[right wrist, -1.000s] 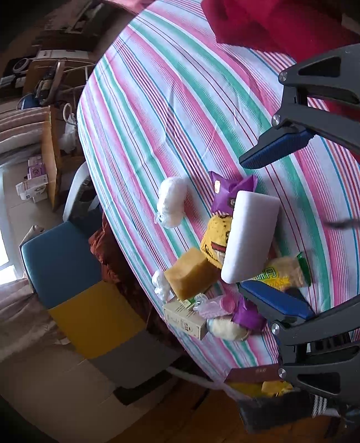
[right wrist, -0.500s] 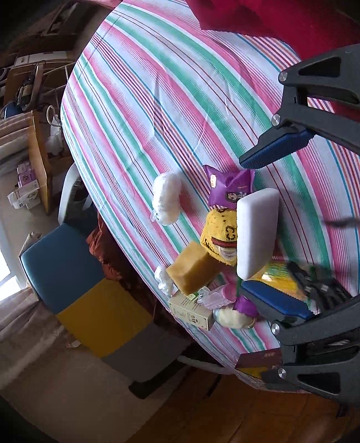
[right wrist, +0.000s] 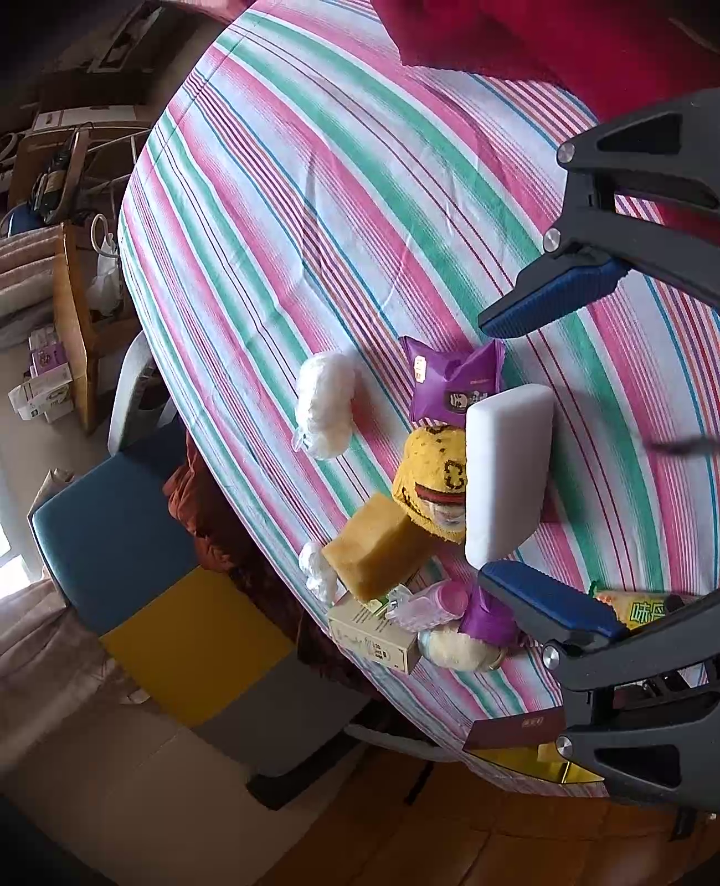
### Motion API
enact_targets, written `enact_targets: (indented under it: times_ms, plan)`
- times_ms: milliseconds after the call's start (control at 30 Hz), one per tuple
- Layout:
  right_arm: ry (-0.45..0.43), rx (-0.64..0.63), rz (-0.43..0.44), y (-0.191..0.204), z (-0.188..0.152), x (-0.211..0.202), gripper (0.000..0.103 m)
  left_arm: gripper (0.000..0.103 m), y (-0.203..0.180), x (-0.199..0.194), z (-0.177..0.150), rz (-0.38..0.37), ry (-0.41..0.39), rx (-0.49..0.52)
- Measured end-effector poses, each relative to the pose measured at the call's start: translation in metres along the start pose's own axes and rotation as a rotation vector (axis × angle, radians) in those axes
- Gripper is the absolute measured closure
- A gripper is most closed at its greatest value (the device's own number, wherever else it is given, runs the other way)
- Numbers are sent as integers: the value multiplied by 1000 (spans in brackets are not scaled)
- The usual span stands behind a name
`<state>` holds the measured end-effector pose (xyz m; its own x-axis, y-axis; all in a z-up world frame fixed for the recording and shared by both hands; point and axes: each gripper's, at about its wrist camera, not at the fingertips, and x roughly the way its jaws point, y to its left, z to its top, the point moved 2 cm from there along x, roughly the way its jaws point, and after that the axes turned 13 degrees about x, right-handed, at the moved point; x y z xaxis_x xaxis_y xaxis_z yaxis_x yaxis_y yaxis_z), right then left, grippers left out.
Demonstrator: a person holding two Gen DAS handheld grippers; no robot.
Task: Organize objects
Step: 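Grasp the WEIDAN cracker packet with the left gripper, then grasp the purple snack packet with the right gripper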
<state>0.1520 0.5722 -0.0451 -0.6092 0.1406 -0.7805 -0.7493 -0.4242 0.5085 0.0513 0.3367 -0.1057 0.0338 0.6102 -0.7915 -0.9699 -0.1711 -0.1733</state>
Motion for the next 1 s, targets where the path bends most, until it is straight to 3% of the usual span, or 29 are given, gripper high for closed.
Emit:
enact_targets:
  times_ms: [33,67,100,133,167,233,467,533,667,900,1000]
  plan:
    - [0,1,-1,0,0,0,19,68,0,-1,1,5,5,-4]
    - [0,2,-2,0,0,0,19,53,-3,-3,3,29,8,7]
    - [1,2,-3,0,0,0,19,32,-6,-5,3,64,10,21]
    - [1,2,-2,0,0,0,19,23,-7,-7,4,128,16,29]
    - [0,2,-2,0,0,0,19,20,-7,-10,4,162,11,30]
    - [0,2,-2,1,0,0,19,19,-5,-13,4,154,6,18]
    - [3,2,-4,2,0,1,19,19,-9,6,20,236,60,64]
    - [4,2,-5,2,0,1,19,36,-6,18,19,261,100,71]
    - [10,1,-6,3,0,2,19,55,-5,13,13,288,43,102]
    - [32,-42,-84,16,-7,5,19,55,-1,4,3,262,18,80]
    - [115,-114,-18,46,-27,16,19,55,-2,-1,-5,252,15,92]
